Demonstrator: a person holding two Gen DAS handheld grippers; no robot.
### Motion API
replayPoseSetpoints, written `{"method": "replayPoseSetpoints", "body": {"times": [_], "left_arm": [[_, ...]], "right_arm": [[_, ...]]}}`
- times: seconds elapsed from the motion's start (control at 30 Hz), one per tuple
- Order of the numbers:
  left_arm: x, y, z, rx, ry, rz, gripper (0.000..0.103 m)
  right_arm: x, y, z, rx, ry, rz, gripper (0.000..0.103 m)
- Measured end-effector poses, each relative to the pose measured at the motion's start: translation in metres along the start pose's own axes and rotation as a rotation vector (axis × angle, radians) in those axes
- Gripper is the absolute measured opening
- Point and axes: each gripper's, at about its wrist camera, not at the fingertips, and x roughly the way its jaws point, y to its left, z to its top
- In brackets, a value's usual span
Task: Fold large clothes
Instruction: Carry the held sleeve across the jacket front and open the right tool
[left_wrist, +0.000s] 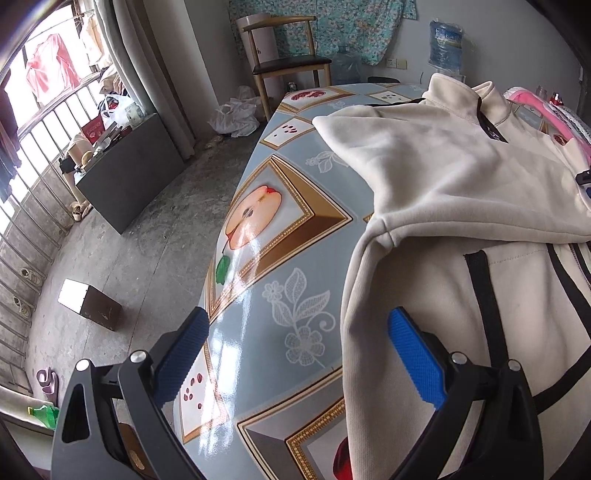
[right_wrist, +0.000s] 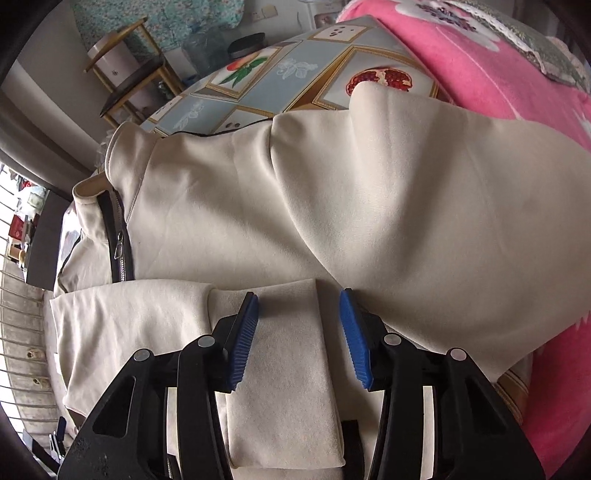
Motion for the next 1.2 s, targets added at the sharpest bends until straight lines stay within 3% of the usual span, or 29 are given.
{"method": "replayPoseSetpoints", "body": {"times": [0.1, 0.17, 0.27, 0.3, 0.5, 0.57, 0.73, 0.8, 0.87, 0.97, 1.07, 1.2], "left_arm": [[0.0, 0.0, 0.0, -0.004, -0.001, -0.001, 0.096], [0.0, 0.0, 0.0, -0.006, -0.003, -0.001, 0.096], [0.0, 0.0, 0.0, -0.011, -0.005, 0.0, 0.096], [0.0, 0.0, 0.0, -0.012, -0.005, 0.001, 0.096], [-0.001, 0.0, -0.002, -0.006, -0.007, 0.006, 0.096], [-0.001, 0.0, -0.002, -0.007, -0.008, 0.006, 0.096], [0.0, 0.004, -0.003, -0.024, -0.005, -0.01, 0.096], [0.0, 0.005, -0.003, -0.026, -0.003, -0.011, 0.096], [-0.001, 0.009, -0.003, -0.032, -0.004, -0.015, 0.096], [-0.008, 0.018, -0.001, -0.06, -0.021, -0.047, 0.096], [-0.016, 0.024, 0.003, -0.083, -0.04, -0.075, 0.096], [-0.022, 0.027, 0.011, -0.095, -0.046, -0.105, 0.096]], "right_arm": [[0.0, 0.006, 0.001, -0.008, 0.03, 0.024, 0.043], [0.003, 0.014, 0.001, -0.041, 0.027, -0.014, 0.04], [0.003, 0.024, -0.001, -0.098, 0.002, -0.096, 0.018], [-0.002, 0.028, 0.001, -0.109, -0.017, -0.099, 0.005], [-0.076, 0.047, 0.008, -0.15, -0.291, -0.072, 0.005], [-0.083, 0.041, 0.011, -0.129, -0.319, -0.063, 0.005], [-0.035, 0.025, 0.008, -0.105, -0.195, -0.075, 0.009], [-0.038, 0.021, 0.005, -0.08, -0.218, -0.064, 0.013], [-0.05, 0.027, -0.001, -0.081, -0.255, -0.007, 0.024], [-0.061, 0.054, -0.014, -0.17, -0.267, 0.06, 0.036], [-0.041, 0.084, -0.032, -0.269, -0.176, 0.099, 0.04], [-0.001, 0.105, -0.049, -0.353, -0.088, 0.034, 0.045]]}}
